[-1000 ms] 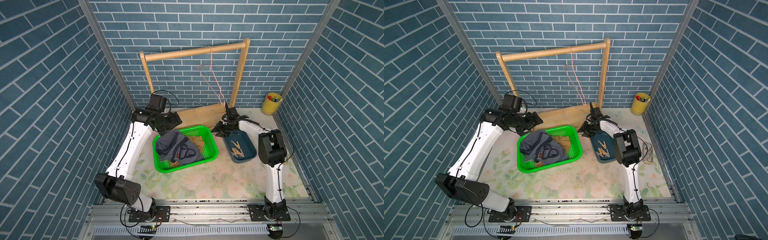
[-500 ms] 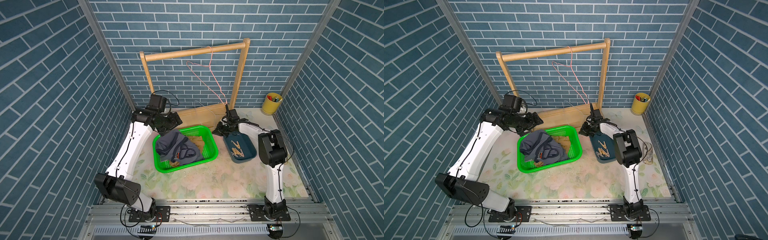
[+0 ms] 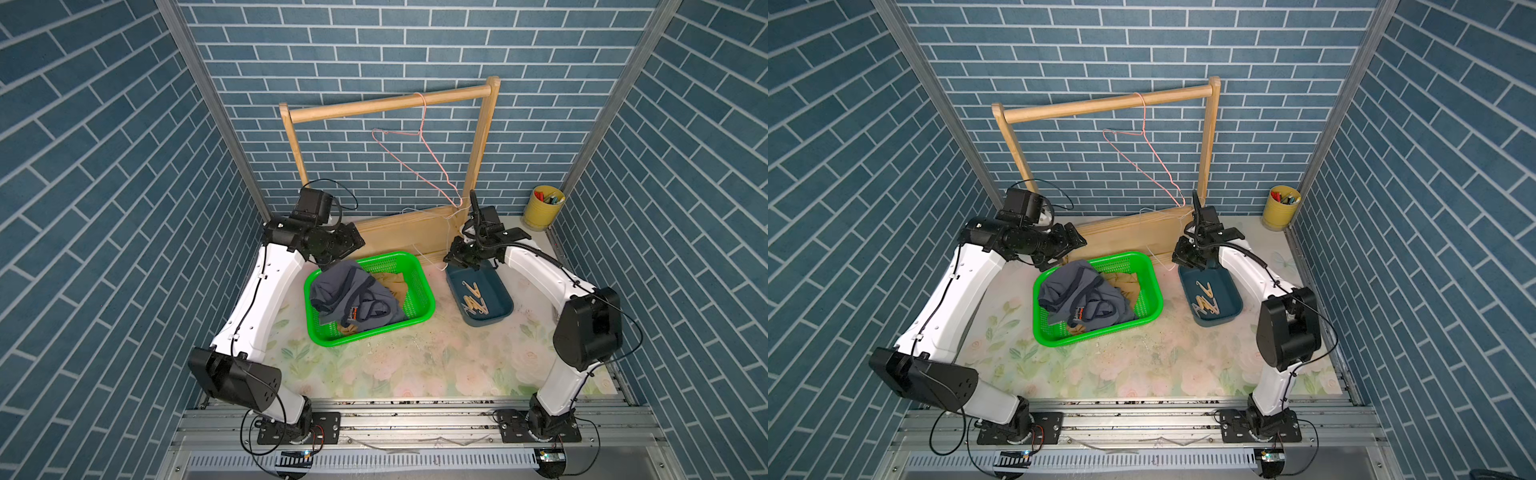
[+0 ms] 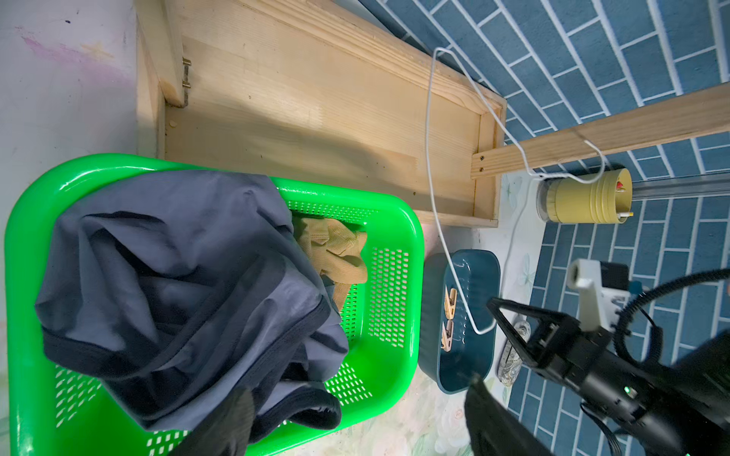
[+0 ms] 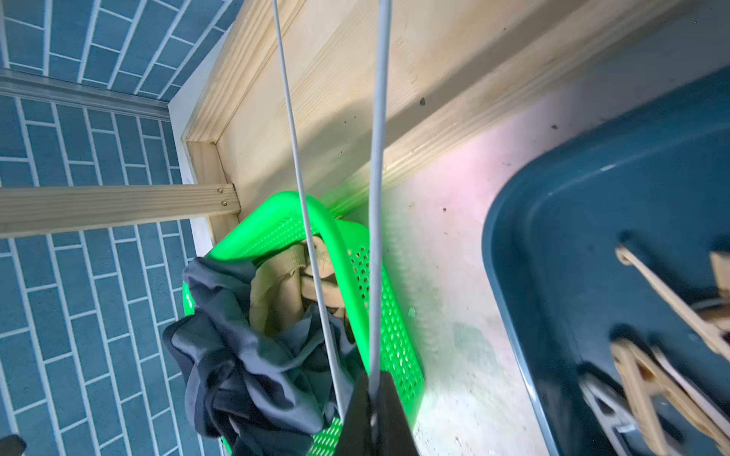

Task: Remove the clothespins securing tank tops to the hanger
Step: Pick up the hanger at the center of the board.

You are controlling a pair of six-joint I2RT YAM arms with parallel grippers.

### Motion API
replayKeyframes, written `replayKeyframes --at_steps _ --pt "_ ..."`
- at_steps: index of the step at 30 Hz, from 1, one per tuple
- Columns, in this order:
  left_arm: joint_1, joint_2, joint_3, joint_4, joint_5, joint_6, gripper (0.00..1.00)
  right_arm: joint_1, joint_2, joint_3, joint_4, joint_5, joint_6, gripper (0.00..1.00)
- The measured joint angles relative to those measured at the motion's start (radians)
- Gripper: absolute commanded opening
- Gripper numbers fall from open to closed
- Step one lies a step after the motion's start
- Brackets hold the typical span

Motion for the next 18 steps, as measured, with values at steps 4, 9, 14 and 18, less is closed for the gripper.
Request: replayKeyframes --at_steps 4,9,14,18 --pt "0.000 -0.017 -0.024 0.029 0.013 -0.003 0.86 0.000 -0.103 -0.051 -0.102 0.061 -0.029 0.00" --pt "0.000 -0.019 -0.040 0.051 0.027 -0.013 0.86 0.003 -0.180 -0.075 -0.223 0.133 -0.068 0.00" --pt "0.000 -0.019 -0.040 0.061 0.035 -0.023 0.86 0.035 -0.298 -0.071 -0.338 0.193 -0.116 0.00" --pt "0.000 -0.012 -0.036 0.055 0.036 -0.037 0.85 0.129 -0.389 -0.021 -0.455 0.261 -0.141 0.00"
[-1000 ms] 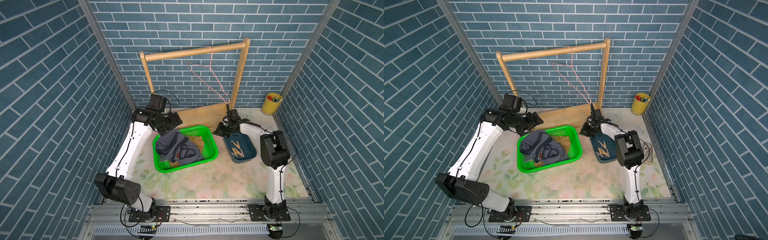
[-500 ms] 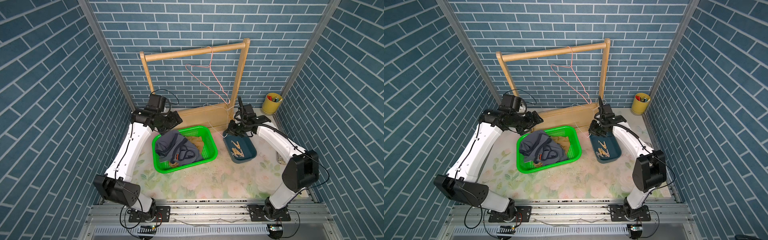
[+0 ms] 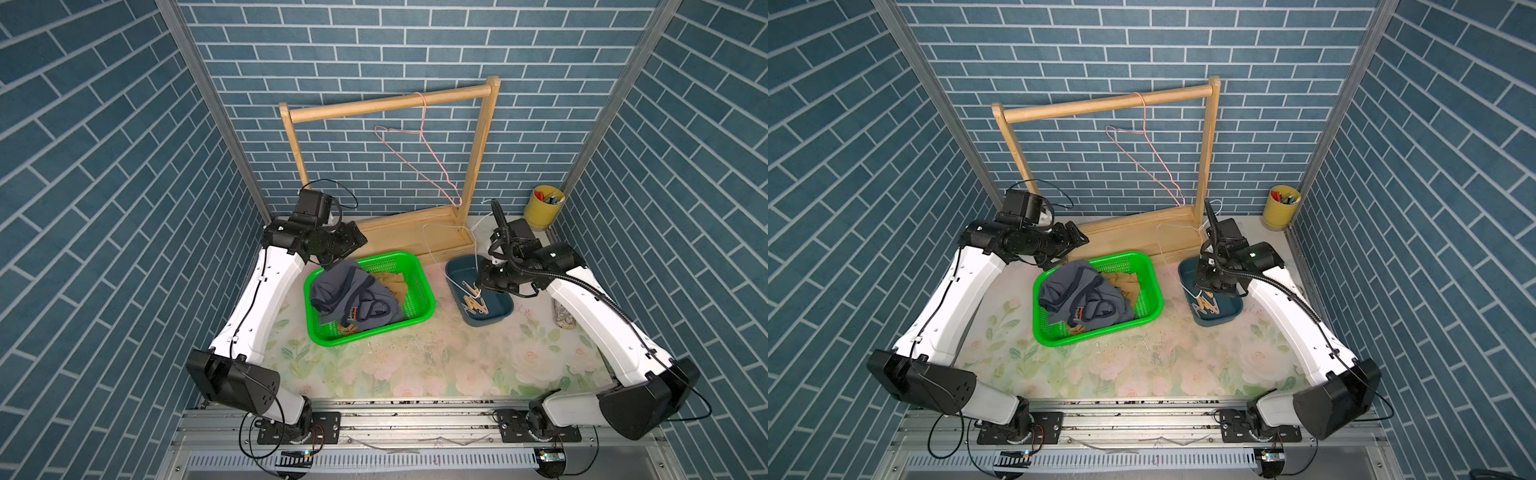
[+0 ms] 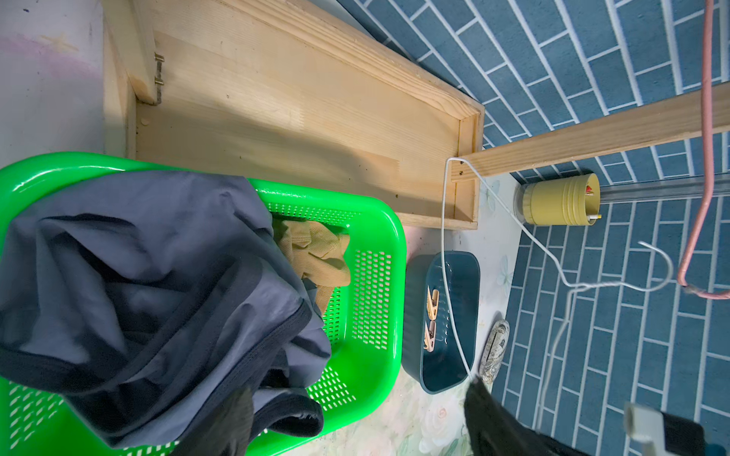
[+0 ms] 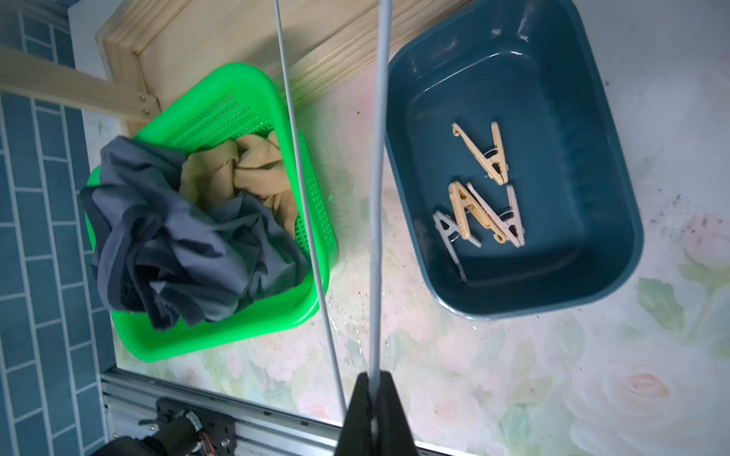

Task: Remove the clothespins securing tank tops to the hanger
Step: Pick up the hanger at the center of the board, then adjust the hanger.

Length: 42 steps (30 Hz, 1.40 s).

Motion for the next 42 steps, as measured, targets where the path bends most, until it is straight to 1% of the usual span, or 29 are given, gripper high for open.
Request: replayKeyframes --at_steps 3,7,10,14,17,21,23,24,26,28,30,33,34,37,42 --pt "0.000 0.005 0.009 -0.008 -0.001 -0.010 0.84 0.075 -0.035 0.058 -0.093 0.059 0.000 0.00" --pt "0.000 0.005 0.011 -0.026 -0.005 -0.015 0.83 0.138 -0.043 0.157 -0.201 0.123 -0.001 0.00" --pt "0.000 0.005 0.015 -0.039 -0.011 -0.020 0.83 0.185 -0.030 0.260 -0.277 0.179 -0.002 0.00" --pt "0.000 0.009 0.045 -0.063 -0.019 -0.021 0.83 0.282 0.028 0.431 -0.369 0.242 -0.027 0.00" --pt "0.000 0.013 0.072 -0.079 -0.024 -0.021 0.82 0.340 0.147 0.637 -0.446 0.278 -0.060 0.00" --pt "0.000 0.019 0.111 -0.105 -0.039 -0.016 0.82 0.369 0.423 1.040 -0.485 0.321 -0.129 0.00" --pt "0.001 0.021 0.127 -0.119 -0.048 -0.010 0.81 0.371 0.543 1.181 -0.475 0.340 -0.165 0.00" --pt "0.001 0.021 0.132 -0.127 -0.052 -0.008 0.81 0.371 0.589 1.219 -0.474 0.354 -0.185 0.00" --pt "0.002 0.021 0.136 -0.139 -0.057 -0.005 0.81 0.370 0.641 1.227 -0.475 0.385 -0.217 0.00" --pt "0.003 0.021 0.136 -0.146 -0.057 -0.005 0.80 0.369 0.659 1.189 -0.449 0.418 -0.250 0.00" --pt "0.003 0.021 0.136 -0.144 -0.050 -0.004 0.80 0.366 0.657 1.126 -0.378 0.442 -0.287 0.00" --pt "0.003 0.029 0.165 -0.142 -0.024 -0.004 0.80 0.364 0.660 1.088 -0.266 0.446 -0.331 0.00" --pt "0.003 0.041 0.196 -0.143 -0.017 -0.005 0.80 0.364 0.663 1.091 -0.241 0.443 -0.340 0.00" --pt "0.003 0.100 0.352 -0.122 0.002 -0.018 0.80 0.362 0.690 1.147 -0.182 0.414 -0.356 0.00" --pt "0.003 0.238 0.647 -0.073 0.036 -0.099 0.80 0.361 0.709 1.157 -0.122 0.348 -0.356 0.00"
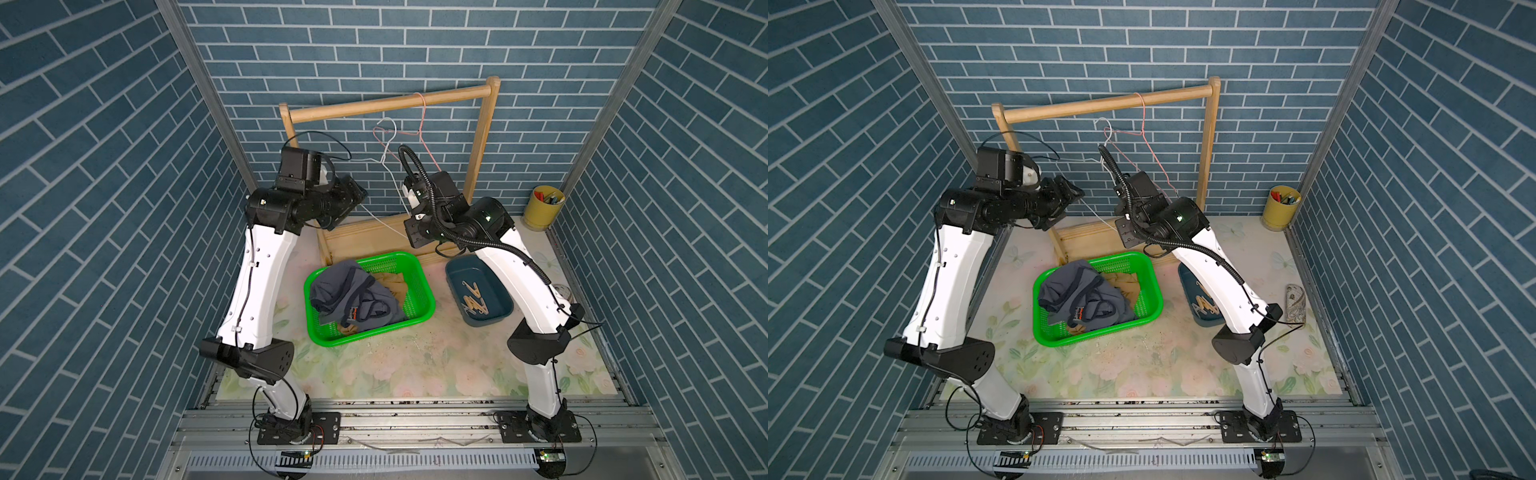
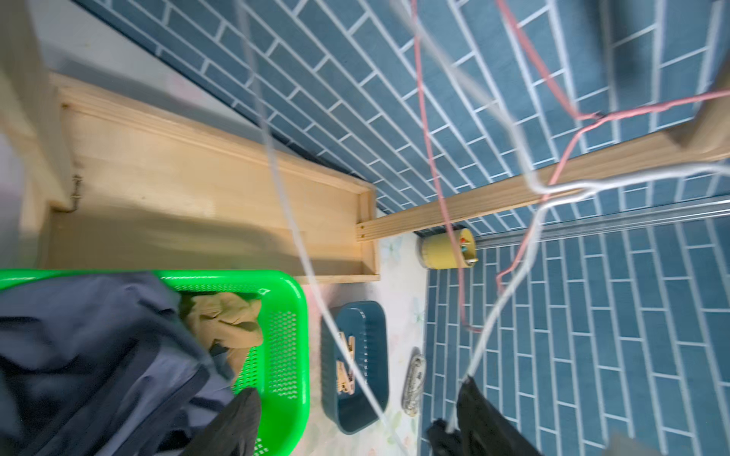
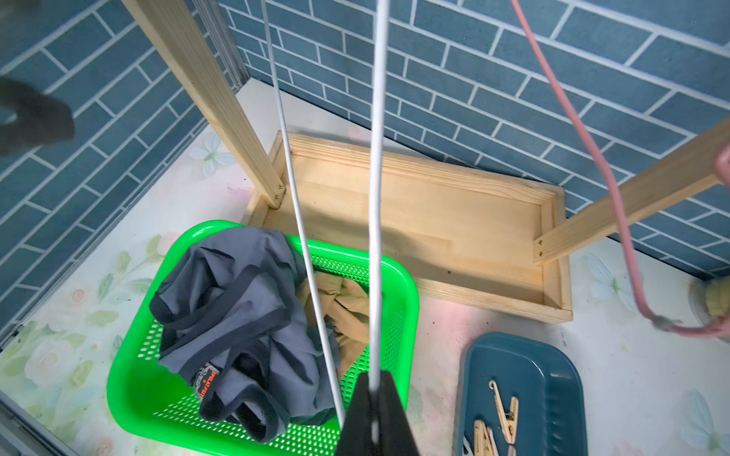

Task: Remove the clothespins securing tank tops to the hanger
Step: Adjust the hanger.

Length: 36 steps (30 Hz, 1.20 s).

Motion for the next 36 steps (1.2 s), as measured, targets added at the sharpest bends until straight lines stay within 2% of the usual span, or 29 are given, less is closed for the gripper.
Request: replayKeyframes --at_steps 5,9,18,22,28,36 --pt "-0.008 0.090 0.069 0.079 0.037 -0.099 0.79 0.000 0.000 -0.033 0.051 -0.043 0.007 0.00" --pt "-0.026 0.149 0.069 0.126 0.055 -0.158 0.69 0.000 0.000 -0.032 0.073 -0.068 0.020 0.00" --pt "-0.072 0.162 0.041 0.167 0.062 -0.195 0.61 -0.006 0.000 -0.031 0.092 -0.077 0.063 0.00" --pt "-0.084 0.123 -0.043 0.177 0.063 -0.196 0.61 -0.009 0.000 -0.031 0.101 -0.081 0.071 0.00" --pt "-0.095 -0.011 -0.178 0.180 0.066 -0.196 0.63 -0.022 0.000 -0.031 0.104 -0.113 0.077 0.00" --pt "-0.109 -0.140 -0.282 0.229 0.092 -0.205 0.64 -0.028 0.000 -0.031 0.111 -0.167 0.093 0.00"
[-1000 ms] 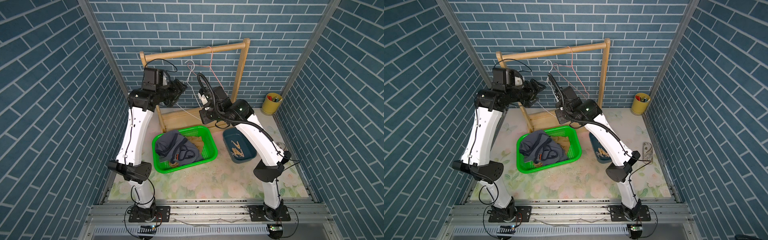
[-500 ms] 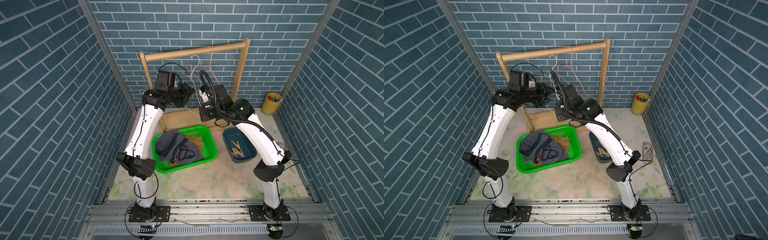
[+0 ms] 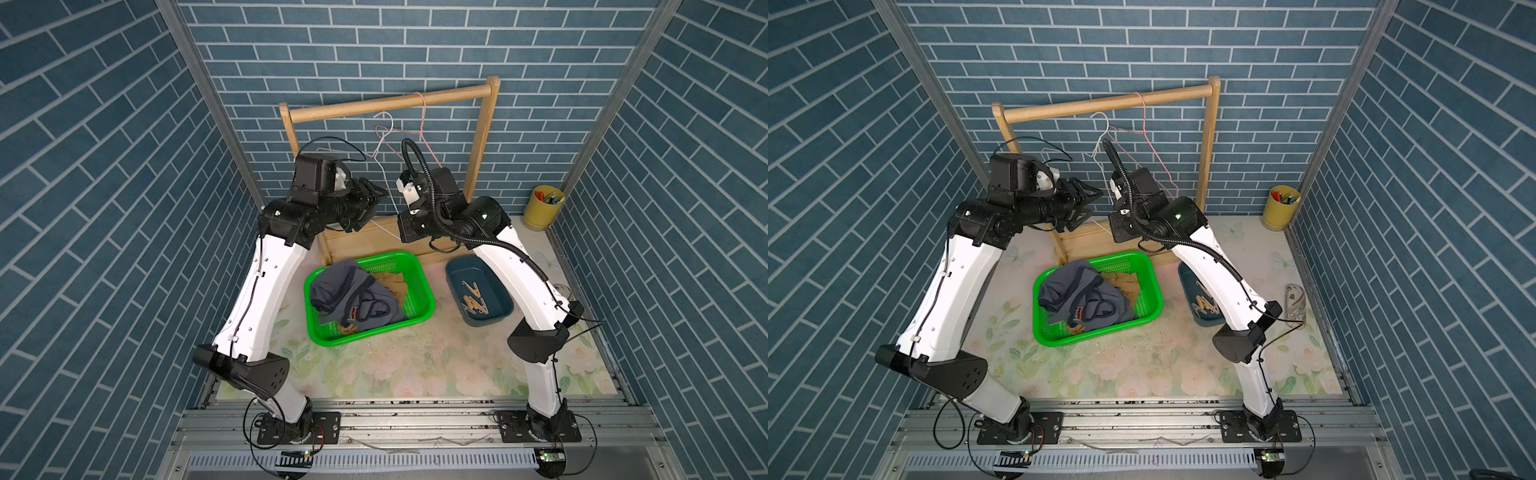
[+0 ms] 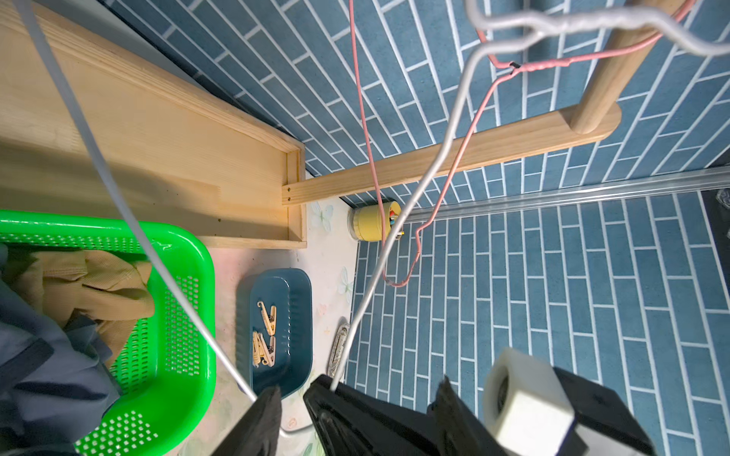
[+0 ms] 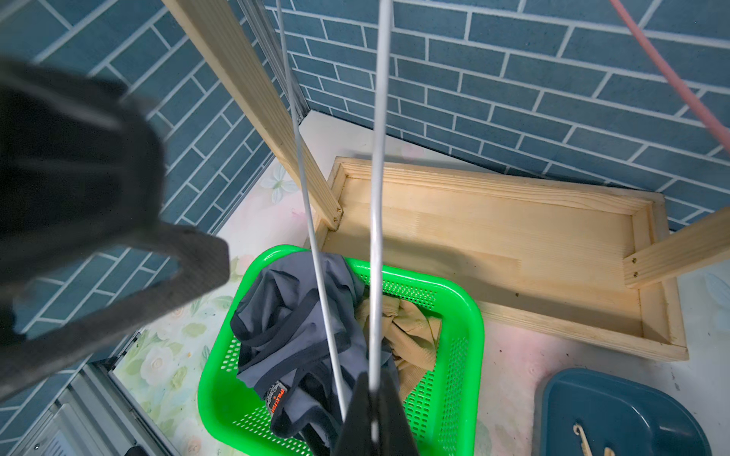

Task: Remove the clothespins securing tank tops to the hanger
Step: Adjust the hanger.

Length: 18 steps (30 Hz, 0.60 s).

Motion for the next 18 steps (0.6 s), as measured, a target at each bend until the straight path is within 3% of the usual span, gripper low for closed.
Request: replayKeyframes --at_steps 7,18 --pt "-0.007 0.082 0.006 0.026 0.022 -0.004 0.57 0.000 0.000 0.000 0.014 -0.032 0.006 0.00" --pt "-0.023 0.163 0.064 0.039 0.047 -0.013 0.06 0.000 0.004 0.000 0.013 -0.034 0.013 0.00"
